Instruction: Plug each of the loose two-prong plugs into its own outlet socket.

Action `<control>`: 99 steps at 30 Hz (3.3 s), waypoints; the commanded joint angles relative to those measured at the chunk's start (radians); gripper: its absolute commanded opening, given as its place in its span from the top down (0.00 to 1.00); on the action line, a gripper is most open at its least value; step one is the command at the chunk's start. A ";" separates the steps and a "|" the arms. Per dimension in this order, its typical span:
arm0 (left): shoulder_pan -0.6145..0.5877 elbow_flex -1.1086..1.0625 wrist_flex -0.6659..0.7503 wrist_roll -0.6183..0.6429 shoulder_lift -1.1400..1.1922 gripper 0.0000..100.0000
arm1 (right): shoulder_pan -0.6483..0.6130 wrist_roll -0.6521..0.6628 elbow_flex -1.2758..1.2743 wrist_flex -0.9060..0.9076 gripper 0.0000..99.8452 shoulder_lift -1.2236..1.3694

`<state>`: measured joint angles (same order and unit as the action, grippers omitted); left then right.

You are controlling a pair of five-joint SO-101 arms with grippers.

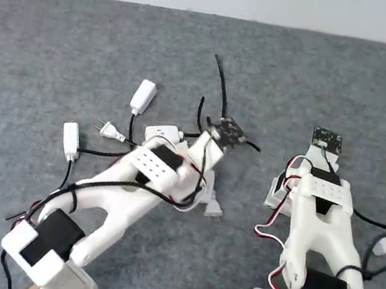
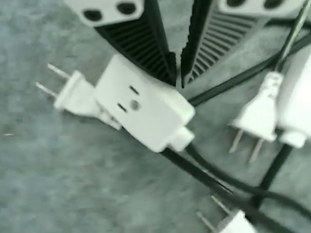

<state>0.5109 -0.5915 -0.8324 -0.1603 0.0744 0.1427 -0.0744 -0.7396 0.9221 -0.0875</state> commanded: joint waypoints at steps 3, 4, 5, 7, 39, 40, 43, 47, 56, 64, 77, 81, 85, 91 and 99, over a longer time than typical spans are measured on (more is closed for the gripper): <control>0.098 0.015 0.094 -0.005 -0.048 0.99 | 0.007 0.011 0.080 0.004 0.99 0.021; 0.103 0.018 0.104 -0.005 -0.048 0.99 | 0.007 0.011 0.080 0.004 0.99 0.022; 0.104 0.019 0.120 -0.005 -0.048 0.99 | 0.007 0.011 0.080 0.005 0.99 0.022; 0.104 0.019 0.169 -0.005 -0.048 0.99 | 0.008 0.011 0.080 0.007 0.99 0.022; 0.063 0.025 0.236 0.285 -0.012 0.88 | 0.018 0.038 0.091 0.010 0.99 0.028; 0.064 0.025 0.236 0.285 -0.017 0.87 | 0.018 0.038 0.091 0.010 0.99 0.030; 0.066 0.024 0.209 0.288 -0.023 0.87 | 0.018 0.038 0.091 0.010 0.99 0.030; 0.066 0.062 0.100 0.295 -0.011 0.87 | 0.018 0.040 0.091 0.010 0.99 0.030; 0.063 0.094 0.021 0.436 0.038 0.87 | 0.018 0.064 0.091 0.010 0.99 0.030; 0.064 0.093 -0.092 0.525 0.043 0.87 | 0.012 0.066 0.091 0.005 0.99 0.030; 0.166 0.137 -0.034 0.640 -0.054 0.87 | 0.010 0.066 0.089 0.002 0.99 0.030; 0.155 0.148 -0.034 0.677 -0.009 0.86 | 0.010 0.068 0.089 0.002 0.99 0.030; 0.115 0.151 -0.058 0.683 0.048 0.86 | 0.010 0.068 0.089 0.002 0.99 0.030; 0.077 0.159 -0.149 0.684 0.124 0.86 | 0.010 0.068 0.089 0.002 0.99 0.030; 0.080 0.153 -0.247 0.661 0.137 0.86 | 0.010 0.092 0.089 0.002 0.99 0.031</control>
<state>0.6061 -0.4304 -1.0088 0.5132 0.1788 0.1519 -0.0115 -0.7150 0.9221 -0.0522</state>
